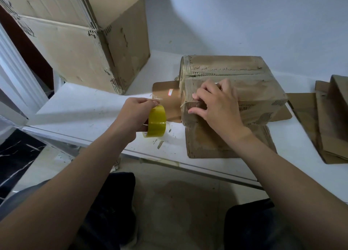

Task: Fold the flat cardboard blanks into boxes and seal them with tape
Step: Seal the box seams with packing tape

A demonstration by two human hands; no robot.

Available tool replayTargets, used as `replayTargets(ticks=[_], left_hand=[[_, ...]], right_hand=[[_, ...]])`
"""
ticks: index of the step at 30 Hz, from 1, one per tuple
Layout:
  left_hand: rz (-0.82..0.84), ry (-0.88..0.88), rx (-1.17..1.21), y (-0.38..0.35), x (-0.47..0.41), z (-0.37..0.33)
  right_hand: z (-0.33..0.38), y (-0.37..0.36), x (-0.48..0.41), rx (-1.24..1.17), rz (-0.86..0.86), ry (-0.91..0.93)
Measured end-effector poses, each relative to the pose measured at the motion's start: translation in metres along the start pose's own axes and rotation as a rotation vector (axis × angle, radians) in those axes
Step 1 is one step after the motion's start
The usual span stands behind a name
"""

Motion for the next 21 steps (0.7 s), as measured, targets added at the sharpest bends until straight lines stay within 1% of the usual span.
replayTargets(ticks=[3, 5, 8, 15, 17, 21], left_hand=[[0.003, -0.001, 0.005, 0.002, 0.002, -0.001], [0.006, 0.003, 0.011, 0.002, 0.002, 0.0], [0.009, 0.003, 0.015, 0.002, 0.002, -0.001], [0.022, 0.005, -0.001, -0.002, 0.001, -0.001], [0.024, 0.0, -0.006, -0.002, 0.001, -0.001], [0.03, 0.001, -0.012, -0.002, 0.003, -0.001]], right_hand=[[0.001, -0.004, 0.001, 0.0, 0.047, -0.006], [0.0, -0.004, 0.001, 0.009, 0.047, -0.006], [0.002, -0.002, -0.001, 0.017, 0.006, -0.012], [0.018, -0.003, -0.005, 0.091, -0.131, -0.149], [0.022, -0.006, -0.008, 0.105, -0.128, -0.167], [0.025, -0.017, -0.009, 0.143, -0.066, -0.189]])
Point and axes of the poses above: each hand's wrist, its own x-axis away from the middle knuckle, its own y-axis out of the back of the hand, z = x × y, the point moved 6 cm from there along -x, towards the middle knuckle, and after that the axes turned 5 degrees about z, right-handed, at the moved point
